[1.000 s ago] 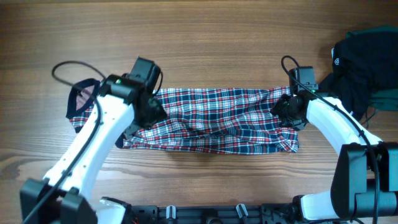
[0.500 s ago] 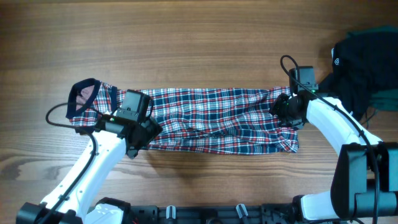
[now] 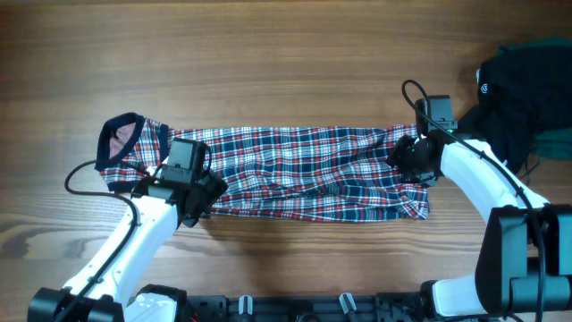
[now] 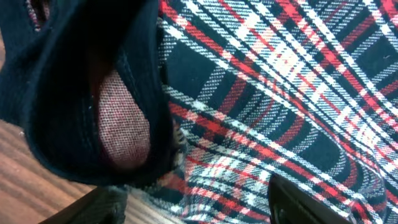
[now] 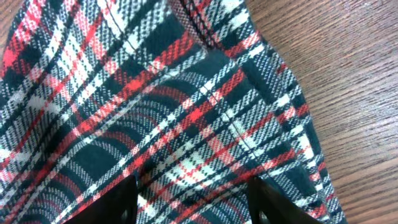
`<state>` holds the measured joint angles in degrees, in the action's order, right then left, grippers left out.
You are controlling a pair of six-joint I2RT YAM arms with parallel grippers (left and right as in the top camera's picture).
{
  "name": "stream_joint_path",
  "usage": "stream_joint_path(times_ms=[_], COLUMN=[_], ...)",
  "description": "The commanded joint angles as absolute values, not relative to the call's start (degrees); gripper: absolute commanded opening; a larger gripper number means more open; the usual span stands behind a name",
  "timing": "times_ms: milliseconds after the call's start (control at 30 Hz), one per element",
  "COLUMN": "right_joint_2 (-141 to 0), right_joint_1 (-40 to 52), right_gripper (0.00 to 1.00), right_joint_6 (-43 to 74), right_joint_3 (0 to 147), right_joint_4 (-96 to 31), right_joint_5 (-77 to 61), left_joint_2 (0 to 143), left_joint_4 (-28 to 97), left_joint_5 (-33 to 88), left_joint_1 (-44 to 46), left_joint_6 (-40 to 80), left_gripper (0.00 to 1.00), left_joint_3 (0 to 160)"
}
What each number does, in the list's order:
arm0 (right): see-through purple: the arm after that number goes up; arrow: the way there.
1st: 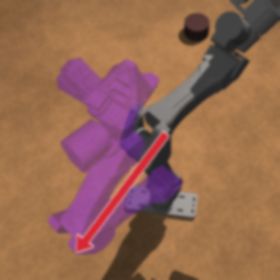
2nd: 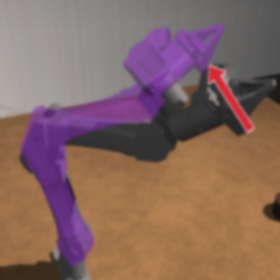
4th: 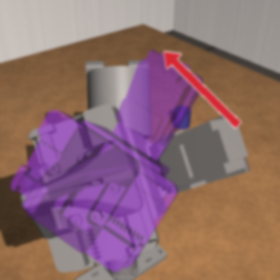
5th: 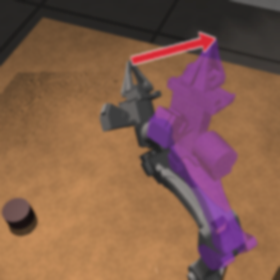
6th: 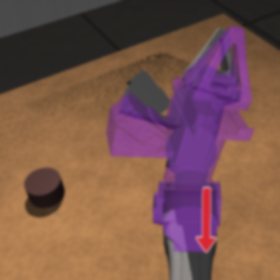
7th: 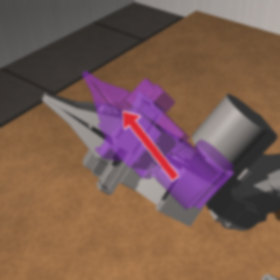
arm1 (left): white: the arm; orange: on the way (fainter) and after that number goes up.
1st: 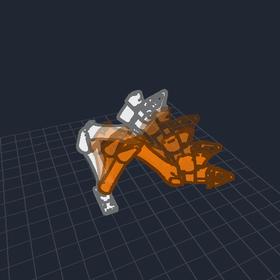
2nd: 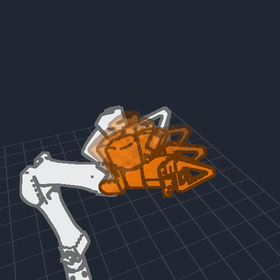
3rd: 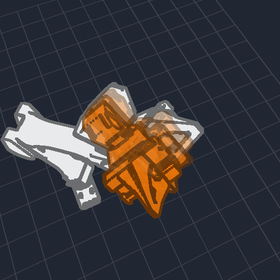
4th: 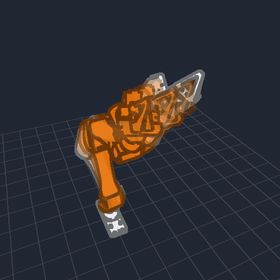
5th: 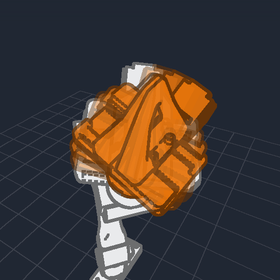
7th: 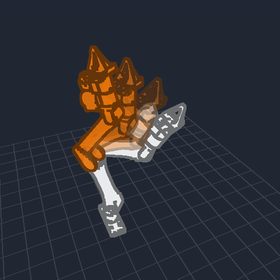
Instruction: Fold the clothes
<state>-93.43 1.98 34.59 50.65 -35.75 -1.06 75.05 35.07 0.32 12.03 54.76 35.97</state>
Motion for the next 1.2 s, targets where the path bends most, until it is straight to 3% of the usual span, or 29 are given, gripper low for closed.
stream_joint_path(times_ms=[0,67,200,233,333,733,967,1000,1100,1167], right_joint_2=[-93.43,-93.43,-93.43,-93.43,-93.43,-93.43,-93.43,-93.43,-93.41,-93.08], right_joint_1=[1.89,1.89,1.89,1.89,1.89,1.89,1.72,1.72,1.74,1.74], right_gripper=[0.56,0.56,0.56,0.56,0.56,0.35,0.34,0.31,0.04,0.04], right_joint_6=[34.02,33.98,33.01,33.01,33.04,33.45,34.98,35.14,34.46,31.53], right_joint_3=[50.72,50.72,50.72,50.72,50.72,50.72,50.72,50.72,51.16,52.45], right_joint_4=[-36.03,-36.01,-36.51,-36.60,-36.77,-36.73,-36.88,-36.88,-36.95,-37.65], right_joint_5=[-1.56,-1.56,-1.54,-1.54,-1.52,0.58,1.26,1.26,-0.54,-3.88], left_joint_2=[75.18,75.29,76.84,77.34,78.56,78.54,78.54,78.52,78.35,78.32], left_joint_4=[34.20,33.34,32.71,32.62,32.34,33.93,34.48,34.48,34.48,34.48], left_joint_5=[-1.19,-1.17,-1.17,-1.17,-2.46,-1.98,-0.45,-0.45,-0.47,-0.45], left_joint_1=[11.70,11.70,11.70,11.70,11.64,-0.03,-0.27,-0.27,-0.27,-0.27], left_joint_6=[53.98,52.73,52.73,52.73,52.73,42.28,39.20,39.20,39.18,39.18], left_gripper=[0.58,0.50,0.07,0.04,0.04,0.04,0.04,0.04,0.04,0.04], left_joint_3=[34.81,34.81,34.81,34.81,34.81,34.83,34.83,34.83,34.83,34.83])
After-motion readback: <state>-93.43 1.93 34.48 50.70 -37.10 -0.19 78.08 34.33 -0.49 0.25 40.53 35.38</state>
